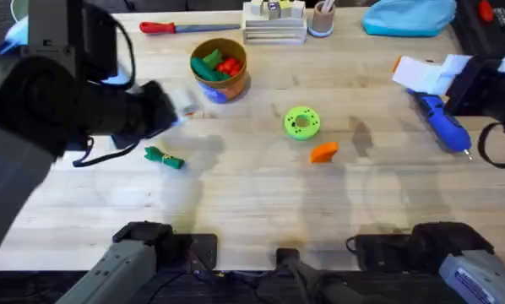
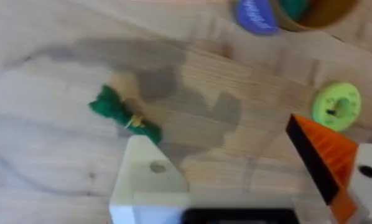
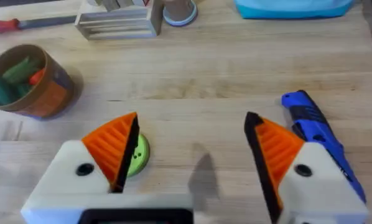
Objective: Pick up the gripper from the table and insert it into the empty holder that is missing its gripper. Then pick up a screw, insert it into the mounting hole, and use the screwdriver to tighten it. Finally, clean up the table by picking up the vegetable and placing it into the bucket.
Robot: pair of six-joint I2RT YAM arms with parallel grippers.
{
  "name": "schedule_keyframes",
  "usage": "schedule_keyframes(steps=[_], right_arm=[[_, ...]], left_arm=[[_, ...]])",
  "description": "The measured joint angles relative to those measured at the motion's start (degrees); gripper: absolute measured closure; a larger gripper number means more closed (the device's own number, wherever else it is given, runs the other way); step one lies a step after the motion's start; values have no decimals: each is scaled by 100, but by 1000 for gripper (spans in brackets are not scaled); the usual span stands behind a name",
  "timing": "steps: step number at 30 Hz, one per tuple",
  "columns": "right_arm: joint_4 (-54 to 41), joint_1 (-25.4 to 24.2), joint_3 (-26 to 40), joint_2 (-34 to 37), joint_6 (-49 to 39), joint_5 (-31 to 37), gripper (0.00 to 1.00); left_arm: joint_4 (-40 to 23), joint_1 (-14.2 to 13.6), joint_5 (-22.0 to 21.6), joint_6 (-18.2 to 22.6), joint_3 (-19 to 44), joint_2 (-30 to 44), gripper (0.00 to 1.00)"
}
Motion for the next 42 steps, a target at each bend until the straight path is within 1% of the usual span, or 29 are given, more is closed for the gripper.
schedule_keyframes(steps=[1,2,3,6,10,12,13,15,19,20,24,29,31,34,36,39,42], right_arm=[[-2,0,0,0,0,0,10],[0,0,0,0,0,0,10],[-2,0,0,0,0,0,10],[-2,0,0,0,0,0,10],[-2,0,0,0,0,0,10],[-2,0,0,0,0,0,10],[-2,0,0,0,0,0,10],[-3,0,0,0,0,0,10],[-2,0,0,0,0,0,10],[-2,0,0,0,0,0,10],[-2,0,0,0,0,0,10],[-2,0,0,0,0,0,10],[-2,0,0,0,0,0,10],[-2,0,0,0,0,0,10],[-2,0,0,0,2,0,10],[-2,0,0,0,1,0,11],[-2,0,0,0,1,0,10]], left_arm=[[85,-173,129,198,10,-87,97],[198,-382,284,401,26,-187,30],[356,-606,442,611,41,-284,12],[914,-1277,815,1122,62,-529,6],[1849,-2172,1042,1596,66,-766,7],[2305,-2494,1054,1736,70,-821,8],[2509,-2587,1050,1784,70,-828,8],[2709,-2678,1037,1849,92,-831,9],[2235,-2687,1028,1909,143,-831,8],[2214,-2687,1028,1913,140,-827,8],[2317,-2687,1001,1948,140,-831,9],[2528,-2687,771,2018,140,-831,8],[2761,-2687,709,2209,140,-833,8],[3205,-2687,690,2654,104,-870,8],[3483,-2687,694,2950,-35,-993,8],[3999,-2687,740,3222,-526,-1362,8],[4707,-2687,871,3365,-1297,-1926,8]])
